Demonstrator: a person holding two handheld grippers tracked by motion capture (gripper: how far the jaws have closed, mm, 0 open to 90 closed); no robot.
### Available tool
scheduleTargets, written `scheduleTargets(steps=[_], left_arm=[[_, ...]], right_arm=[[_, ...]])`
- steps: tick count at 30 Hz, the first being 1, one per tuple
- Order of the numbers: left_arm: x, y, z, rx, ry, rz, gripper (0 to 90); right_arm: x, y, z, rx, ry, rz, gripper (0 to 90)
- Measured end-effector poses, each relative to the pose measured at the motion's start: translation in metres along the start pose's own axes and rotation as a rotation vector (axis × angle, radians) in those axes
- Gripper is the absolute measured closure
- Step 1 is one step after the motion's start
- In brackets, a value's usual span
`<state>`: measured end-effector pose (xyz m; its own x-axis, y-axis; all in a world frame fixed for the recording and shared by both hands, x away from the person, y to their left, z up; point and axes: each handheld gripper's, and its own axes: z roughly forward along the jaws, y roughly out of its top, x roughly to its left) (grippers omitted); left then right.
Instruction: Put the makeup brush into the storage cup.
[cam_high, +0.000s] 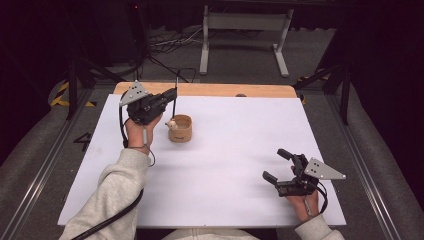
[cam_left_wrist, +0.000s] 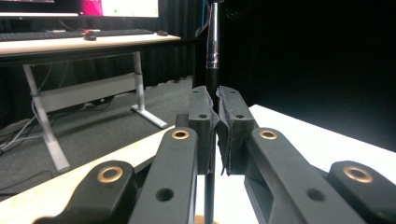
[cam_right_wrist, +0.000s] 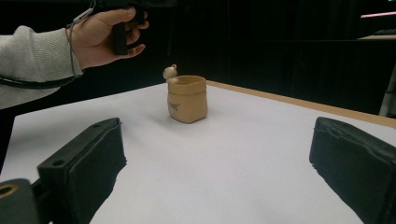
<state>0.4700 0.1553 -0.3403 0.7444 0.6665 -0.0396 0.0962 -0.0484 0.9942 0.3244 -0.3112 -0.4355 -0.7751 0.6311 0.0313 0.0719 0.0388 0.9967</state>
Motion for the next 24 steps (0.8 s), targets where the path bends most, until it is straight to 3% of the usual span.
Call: scheduleTargets(steps=[5, 9, 12, 17, 24], left_arm=[[0.0, -0.003, 0.008, -0.015, 0.001, 0.021, 84.8], [0.002, -0.005, 0.01, -0.006, -0.001, 0.014, 84.8], [0.007, -0.01, 0.014, -0.002, -0.012, -0.016, 84.5], [0.009, -0.015, 0.017, 0.0, -0.033, -0.018, 84.6], [0.013, -0.024, 0.018, -0.005, -0.029, -0.028, 84.5]], right_arm=[[0.0, 0.0, 0.0, 0.0, 0.001, 0.003, 3.6], [0.0, 0.0, 0.0, -0.001, -0.001, 0.005, 3.6], [0.0, 0.0, -0.001, -0.003, -0.001, 0.007, 3.6], [-0.001, 0.0, -0.001, -0.006, 0.0, 0.012, 3.6], [0.0, 0.0, -0.001, -0.005, 0.001, 0.013, 3.6]])
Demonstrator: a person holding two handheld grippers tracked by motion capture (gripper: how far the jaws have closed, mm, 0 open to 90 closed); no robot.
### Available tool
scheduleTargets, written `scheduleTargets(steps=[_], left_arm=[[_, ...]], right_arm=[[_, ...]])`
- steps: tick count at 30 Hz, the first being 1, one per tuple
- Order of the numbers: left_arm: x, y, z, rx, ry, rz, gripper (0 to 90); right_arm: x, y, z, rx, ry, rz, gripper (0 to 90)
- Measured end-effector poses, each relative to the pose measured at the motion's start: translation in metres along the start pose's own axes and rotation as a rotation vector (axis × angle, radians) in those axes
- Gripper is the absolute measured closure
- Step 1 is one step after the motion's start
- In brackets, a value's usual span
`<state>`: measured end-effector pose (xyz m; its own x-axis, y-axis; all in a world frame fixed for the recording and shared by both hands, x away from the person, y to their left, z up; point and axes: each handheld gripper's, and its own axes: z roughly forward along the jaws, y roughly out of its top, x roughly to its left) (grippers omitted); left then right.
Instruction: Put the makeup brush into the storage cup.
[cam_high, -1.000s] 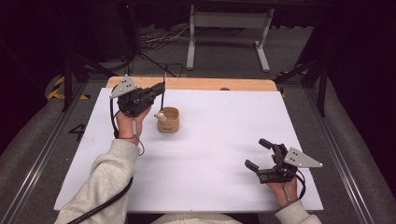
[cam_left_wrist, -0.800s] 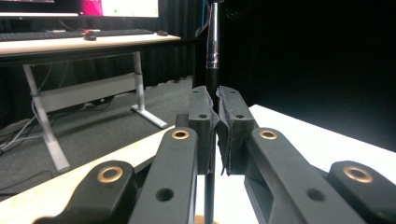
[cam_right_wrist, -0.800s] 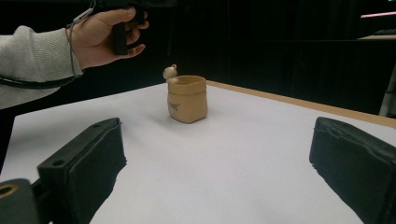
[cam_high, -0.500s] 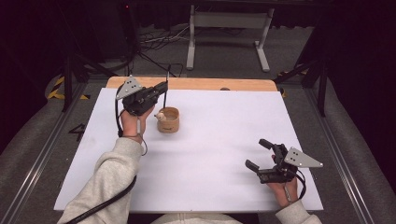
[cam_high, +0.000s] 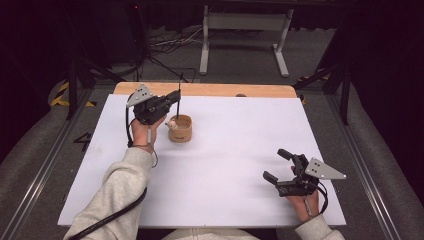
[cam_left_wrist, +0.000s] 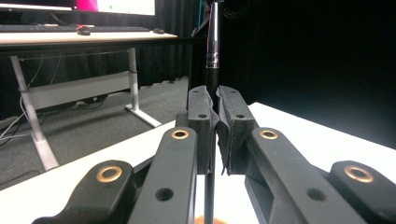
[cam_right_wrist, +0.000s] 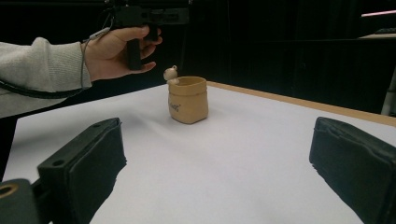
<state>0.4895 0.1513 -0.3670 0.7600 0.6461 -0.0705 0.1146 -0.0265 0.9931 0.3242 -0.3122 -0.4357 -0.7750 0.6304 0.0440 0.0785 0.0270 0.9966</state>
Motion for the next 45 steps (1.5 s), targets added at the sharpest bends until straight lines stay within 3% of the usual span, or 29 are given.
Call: scheduleTargets(steps=[3, 10, 22, 45], left_arm=[[0.002, -0.006, 0.001, 0.018, -0.003, -0.011, 84.4], [0.004, -0.014, 0.003, 0.003, -0.023, -0.039, 84.4], [0.005, -0.026, 0.008, 0.007, -0.059, -0.04, 84.3], [0.007, -0.041, 0.008, 0.039, -0.07, -0.054, 84.2]], right_arm=[[0.0, 0.0, 0.0, -0.001, 0.001, 0.0, 3.6], [0.0, 0.0, 0.0, -0.003, 0.006, -0.003, 3.6], [0.0, 0.0, 0.0, -0.005, 0.007, -0.003, 3.6], [0.001, 0.0, 0.0, 0.0, 0.009, -0.003, 3.6]])
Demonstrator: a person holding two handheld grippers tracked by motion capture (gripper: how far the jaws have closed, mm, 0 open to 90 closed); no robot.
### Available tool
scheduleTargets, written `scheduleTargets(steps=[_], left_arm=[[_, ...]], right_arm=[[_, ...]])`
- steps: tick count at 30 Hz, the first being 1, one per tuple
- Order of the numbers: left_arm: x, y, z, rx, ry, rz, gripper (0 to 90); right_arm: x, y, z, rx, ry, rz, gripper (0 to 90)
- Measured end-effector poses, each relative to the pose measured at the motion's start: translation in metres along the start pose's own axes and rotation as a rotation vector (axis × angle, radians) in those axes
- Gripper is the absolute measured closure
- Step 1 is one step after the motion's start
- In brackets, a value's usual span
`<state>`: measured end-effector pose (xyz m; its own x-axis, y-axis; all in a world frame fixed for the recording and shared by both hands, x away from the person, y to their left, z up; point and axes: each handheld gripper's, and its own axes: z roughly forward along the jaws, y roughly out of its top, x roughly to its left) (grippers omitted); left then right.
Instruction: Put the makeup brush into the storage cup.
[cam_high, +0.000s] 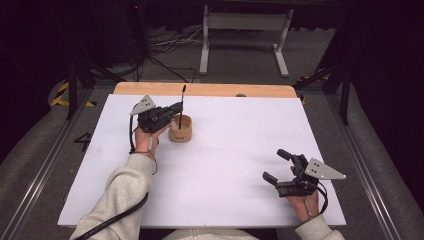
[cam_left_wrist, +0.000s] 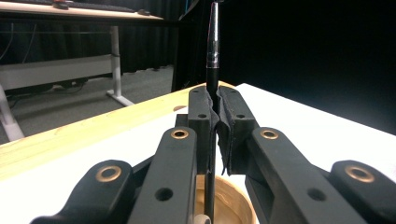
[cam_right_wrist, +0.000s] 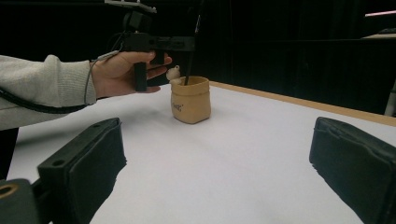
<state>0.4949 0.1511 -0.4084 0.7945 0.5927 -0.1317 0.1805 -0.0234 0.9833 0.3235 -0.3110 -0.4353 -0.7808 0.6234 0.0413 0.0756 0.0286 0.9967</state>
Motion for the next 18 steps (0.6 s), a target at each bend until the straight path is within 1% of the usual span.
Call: scheduleTargets(steps=[1, 2, 3, 4, 5, 6, 7, 8, 9, 10, 11, 12, 15, 17, 18], left_arm=[[0.0, 0.0, 0.0, 0.002, 0.002, -0.008, 84.1], [0.0, 0.001, -0.001, -0.003, 0.002, -0.015, 82.1], [0.001, 0.001, -0.001, -0.018, 0.005, -0.018, 74.5], [0.001, 0.001, -0.001, -0.018, 0.005, -0.018, 63.1], [0.002, 0.003, -0.002, -0.029, -0.009, -0.066, 63.1], [0.003, 0.004, -0.003, -0.032, -0.025, -0.107, 57.7], [0.003, 0.005, -0.004, -0.04, -0.031, -0.113, 54.1], [0.003, 0.006, -0.005, -0.043, -0.029, -0.113, 47.8], [0.003, 0.008, -0.008, -0.041, -0.041, -0.131, 42.8], [0.003, 0.008, -0.008, -0.041, -0.041, -0.131, 40.7], [0.003, 0.01, -0.009, -0.049, -0.05, -0.13, 40.7], [0.002, 0.011, -0.011, -0.049, -0.048, -0.123, 36.0], [0.0, 0.016, -0.017, -0.047, -0.055, -0.089, 28.6], [-0.003, 0.02, -0.023, -0.053, -0.052, -0.056, 24.0], [-0.004, 0.021, -0.025, -0.057, -0.055, -0.057, 23.1]], right_arm=[[0.0, 0.0, 0.0, -0.001, 0.0, -0.002, 3.6], [0.0, 0.0, 0.0, 0.0, 0.001, 0.0, 3.6], [0.0, 0.0, 0.0, 0.001, 0.001, 0.001, 3.6], [0.0, 0.0, 0.0, 0.002, -0.001, 0.003, 3.6], [0.0, 0.0, 0.0, 0.002, -0.001, 0.003, 3.6], [0.0, 0.0, 0.0, 0.0, 0.0, 0.002, 3.6], [0.0, 0.0, 0.0, 0.0, -0.001, 0.002, 3.6], [0.0, 0.0, 0.0, 0.0, -0.002, 0.003, 3.6], [-0.001, 0.0, 0.0, 0.001, -0.001, 0.004, 3.6], [-0.001, 0.0, 0.0, 0.001, -0.001, 0.004, 3.6], [-0.001, 0.0, 0.0, 0.002, -0.001, 0.005, 3.6], [-0.001, 0.0, 0.0, 0.002, -0.002, 0.004, 3.6], [-0.001, 0.0, 0.0, 0.0, -0.004, 0.003, 3.6], [-0.002, -0.001, 0.0, -0.002, -0.007, 0.01, 3.6], [-0.003, -0.001, 0.0, 0.002, -0.006, 0.011, 3.6]])
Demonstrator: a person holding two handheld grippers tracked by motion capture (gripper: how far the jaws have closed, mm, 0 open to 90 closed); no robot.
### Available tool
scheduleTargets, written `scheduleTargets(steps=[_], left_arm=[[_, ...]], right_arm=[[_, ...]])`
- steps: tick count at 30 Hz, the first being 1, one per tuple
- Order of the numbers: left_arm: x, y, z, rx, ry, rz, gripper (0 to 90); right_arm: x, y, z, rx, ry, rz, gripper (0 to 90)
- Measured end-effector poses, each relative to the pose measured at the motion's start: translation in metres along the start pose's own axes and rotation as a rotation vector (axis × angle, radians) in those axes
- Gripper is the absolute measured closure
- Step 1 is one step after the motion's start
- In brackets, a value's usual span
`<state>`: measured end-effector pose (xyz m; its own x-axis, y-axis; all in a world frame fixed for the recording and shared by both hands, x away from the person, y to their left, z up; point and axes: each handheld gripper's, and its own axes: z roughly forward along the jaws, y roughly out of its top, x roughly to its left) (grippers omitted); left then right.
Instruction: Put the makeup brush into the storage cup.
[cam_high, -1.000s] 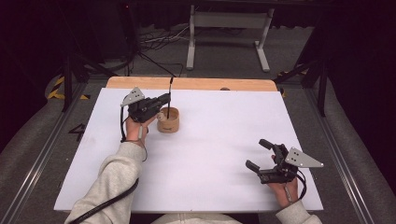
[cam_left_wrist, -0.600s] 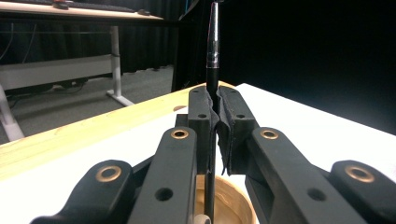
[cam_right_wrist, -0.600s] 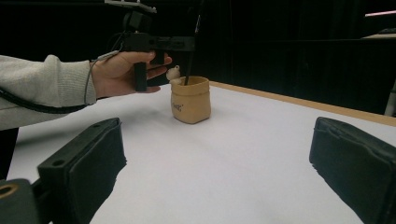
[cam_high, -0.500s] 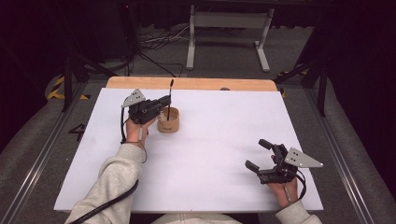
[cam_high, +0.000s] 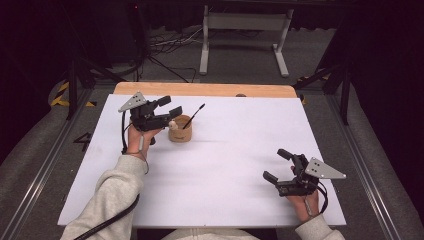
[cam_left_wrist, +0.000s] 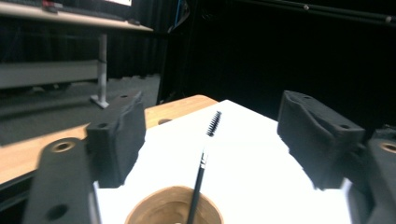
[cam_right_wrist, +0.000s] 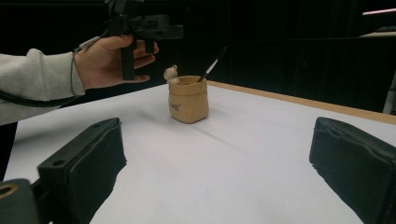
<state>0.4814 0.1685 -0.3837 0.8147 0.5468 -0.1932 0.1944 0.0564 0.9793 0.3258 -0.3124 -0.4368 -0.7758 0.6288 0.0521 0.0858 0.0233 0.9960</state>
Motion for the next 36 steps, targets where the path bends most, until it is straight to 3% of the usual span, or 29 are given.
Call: scheduleTargets(steps=[10, 17, 25, 27, 36], left_arm=[[-0.007, 0.012, -0.025, 0.006, -0.032, 0.021, 17.7], [-0.016, 0.013, -0.053, 0.012, -0.052, 0.039, 15.1], [-0.024, 0.008, -0.076, 0.003, -0.074, 0.039, 13.2], [-0.026, 0.005, -0.082, 0.022, -0.079, 0.043, 13.1], [-0.033, -0.007, -0.09, 0.051, -0.076, 0.051, 10.4]], right_arm=[[-0.004, 0.002, -0.001, -0.006, -0.013, -0.006, 3.6], [-0.009, 0.005, -0.001, -0.007, -0.017, -0.01, 3.1], [-0.01, 0.008, 0.0, 0.01, -0.017, -0.036, 3.1], [-0.01, 0.008, 0.001, 0.013, -0.014, -0.039, 3.1], [-0.01, 0.008, 0.005, 0.034, -0.008, -0.054, 3.1]])
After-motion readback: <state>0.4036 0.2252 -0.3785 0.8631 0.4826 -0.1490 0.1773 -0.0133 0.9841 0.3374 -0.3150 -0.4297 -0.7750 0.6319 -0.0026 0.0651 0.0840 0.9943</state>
